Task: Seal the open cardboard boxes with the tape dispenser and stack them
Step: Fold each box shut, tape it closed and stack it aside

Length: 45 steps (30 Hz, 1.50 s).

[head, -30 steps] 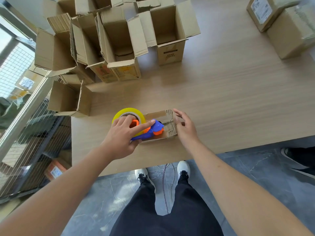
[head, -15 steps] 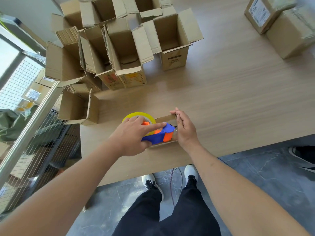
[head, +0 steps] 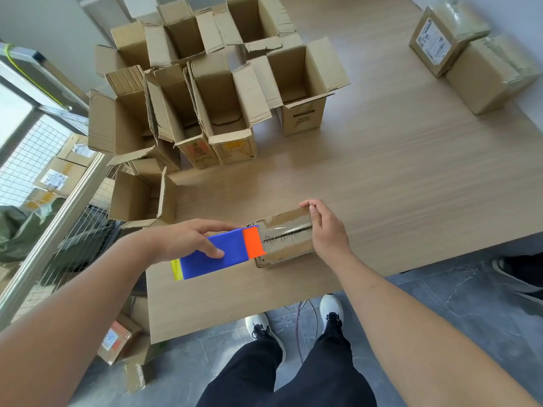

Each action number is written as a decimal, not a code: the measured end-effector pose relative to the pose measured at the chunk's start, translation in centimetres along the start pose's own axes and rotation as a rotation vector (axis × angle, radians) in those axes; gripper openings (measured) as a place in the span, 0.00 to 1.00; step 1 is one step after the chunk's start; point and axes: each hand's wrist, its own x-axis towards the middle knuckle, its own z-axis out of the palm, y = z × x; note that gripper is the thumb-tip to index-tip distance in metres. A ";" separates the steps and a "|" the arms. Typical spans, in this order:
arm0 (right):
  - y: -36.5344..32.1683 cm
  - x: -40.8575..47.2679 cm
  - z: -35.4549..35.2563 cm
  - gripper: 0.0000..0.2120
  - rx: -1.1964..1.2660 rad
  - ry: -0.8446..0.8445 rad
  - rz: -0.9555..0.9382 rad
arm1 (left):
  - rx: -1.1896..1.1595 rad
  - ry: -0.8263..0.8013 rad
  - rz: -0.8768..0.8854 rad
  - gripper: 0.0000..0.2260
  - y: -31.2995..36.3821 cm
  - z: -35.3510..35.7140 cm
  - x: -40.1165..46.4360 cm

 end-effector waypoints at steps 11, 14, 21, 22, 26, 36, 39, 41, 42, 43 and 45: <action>-0.6 -0.2 0.2 0.12 -0.209 0.050 -0.001 | -0.060 -0.055 -0.004 0.30 -7.6 -1.7 1.7; -0.9 -0.4 0.5 0.12 -0.403 0.164 -0.105 | -0.022 -0.022 0.041 0.31 -7.8 -0.7 2.5; -3.1 -0.9 1.7 0.20 -0.924 0.426 -0.353 | 0.031 -0.002 0.159 0.30 -8.5 1.3 2.6; -3.6 -1.1 1.7 0.22 -0.929 0.402 -0.366 | 0.040 0.003 0.170 0.30 -8.5 1.4 2.6; -5.3 -3.3 3.9 0.22 -0.871 0.245 -0.204 | 0.061 0.017 0.208 0.30 -8.3 1.5 2.9; -4.7 -5.1 8.1 0.51 -0.889 -0.073 0.004 | -0.131 0.088 0.257 0.30 -10.7 3.0 4.2; -4.9 -4.8 7.7 0.51 -0.908 -0.136 0.010 | -0.197 0.095 0.254 0.27 -10.8 3.3 4.9; -5.0 -4.7 7.3 0.51 -0.912 -0.175 0.011 | -0.130 0.093 0.227 0.24 -11.1 3.2 5.3; -5.1 -4.6 7.0 0.51 -0.911 -0.195 0.007 | -0.052 0.097 0.195 0.23 -11.6 3.1 5.4; -5.1 -4.5 6.9 0.51 -0.908 -0.212 0.002 | 0.013 0.097 0.163 0.23 -12.4 3.2 5.2; -4.9 -4.2 6.8 0.52 -0.908 -0.216 -0.014 | 0.007 0.090 0.141 0.24 -14.1 3.7 4.4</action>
